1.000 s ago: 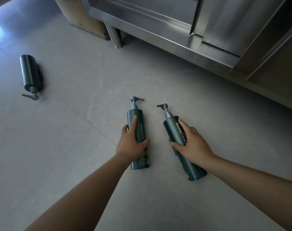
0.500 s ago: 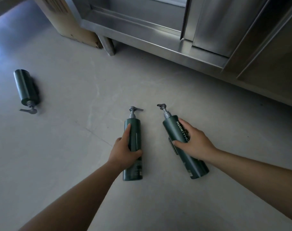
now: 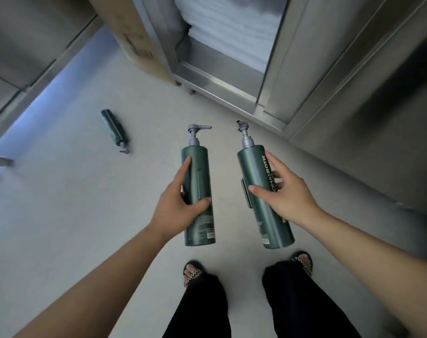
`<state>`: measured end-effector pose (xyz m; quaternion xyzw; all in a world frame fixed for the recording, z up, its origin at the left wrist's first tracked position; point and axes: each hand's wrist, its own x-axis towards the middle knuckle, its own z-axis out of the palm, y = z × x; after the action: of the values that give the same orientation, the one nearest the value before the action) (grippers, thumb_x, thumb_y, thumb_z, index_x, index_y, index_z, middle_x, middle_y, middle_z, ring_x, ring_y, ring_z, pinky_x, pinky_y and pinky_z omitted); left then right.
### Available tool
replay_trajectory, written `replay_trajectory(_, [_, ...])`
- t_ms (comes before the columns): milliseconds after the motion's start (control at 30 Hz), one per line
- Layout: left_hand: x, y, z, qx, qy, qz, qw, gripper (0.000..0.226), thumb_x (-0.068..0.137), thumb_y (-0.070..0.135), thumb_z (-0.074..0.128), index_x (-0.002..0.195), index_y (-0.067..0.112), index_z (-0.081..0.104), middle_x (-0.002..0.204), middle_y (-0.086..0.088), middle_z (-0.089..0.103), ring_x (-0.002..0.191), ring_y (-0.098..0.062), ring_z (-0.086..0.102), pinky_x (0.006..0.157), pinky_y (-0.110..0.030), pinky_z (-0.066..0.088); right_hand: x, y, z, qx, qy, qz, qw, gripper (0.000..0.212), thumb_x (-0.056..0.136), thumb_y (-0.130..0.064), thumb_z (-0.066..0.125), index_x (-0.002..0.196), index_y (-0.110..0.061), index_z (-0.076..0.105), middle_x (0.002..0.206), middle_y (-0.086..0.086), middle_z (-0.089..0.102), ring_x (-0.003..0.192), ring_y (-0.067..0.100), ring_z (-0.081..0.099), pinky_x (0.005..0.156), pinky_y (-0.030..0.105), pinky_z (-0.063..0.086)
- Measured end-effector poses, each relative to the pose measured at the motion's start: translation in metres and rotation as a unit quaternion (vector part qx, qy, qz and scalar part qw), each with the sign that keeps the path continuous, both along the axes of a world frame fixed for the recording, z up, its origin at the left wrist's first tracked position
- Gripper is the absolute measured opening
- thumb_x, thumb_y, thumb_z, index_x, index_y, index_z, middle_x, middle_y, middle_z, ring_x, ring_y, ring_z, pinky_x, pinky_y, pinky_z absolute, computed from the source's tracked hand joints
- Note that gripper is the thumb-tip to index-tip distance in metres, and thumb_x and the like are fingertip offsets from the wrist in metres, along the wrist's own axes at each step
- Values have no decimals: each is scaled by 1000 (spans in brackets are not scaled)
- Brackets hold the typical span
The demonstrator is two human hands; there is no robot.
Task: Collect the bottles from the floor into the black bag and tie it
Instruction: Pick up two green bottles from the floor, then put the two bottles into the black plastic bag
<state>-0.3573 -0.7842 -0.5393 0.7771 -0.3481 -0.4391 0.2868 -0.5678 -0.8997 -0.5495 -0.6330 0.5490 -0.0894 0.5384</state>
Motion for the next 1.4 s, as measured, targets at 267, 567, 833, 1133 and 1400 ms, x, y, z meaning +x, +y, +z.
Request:
replay_trajectory(267, [-27,37,285,-81,33,-27,996,89,73,22,75,137,57,25,116,43,42,93,22,53,72,2,42,-4,53,280,-31,-51,-15,998,77,73,-43,72,133,-60,27,122,-23,53,103,-14,52,79,8,40])
replay_trajectory(567, [-51,73,406,-174,16,41,984,86,73,24,76,132,64,27,130,24,52,107,1,59,88,-23,52,-23,86,401,-75,-161,-46,983,71,73,-36,75,126,-62,36,121,-11,61,102,-2,62,78,9,48])
replay_trajectory(833, [-91,62,439,-207,15,100,973,84,74,21,75,130,65,29,118,40,51,91,11,61,71,-9,51,-42,58,438,-92,-190,9,977,70,74,-29,75,124,-61,40,112,-8,66,97,7,65,76,13,51])
replay_trajectory(1133, [-114,146,437,-185,-29,271,944,90,70,23,78,132,64,26,116,41,44,91,21,55,65,0,44,-12,90,433,-37,-202,182,962,68,77,-22,74,118,-62,37,105,-24,60,95,-5,62,72,7,47])
replay_trajectory(1400, [-102,268,440,-177,-70,446,874,91,69,26,79,131,66,25,119,35,48,94,18,57,67,-1,46,72,178,450,1,-194,366,910,73,76,-25,75,136,-47,37,109,-11,61,86,-1,64,69,6,47])
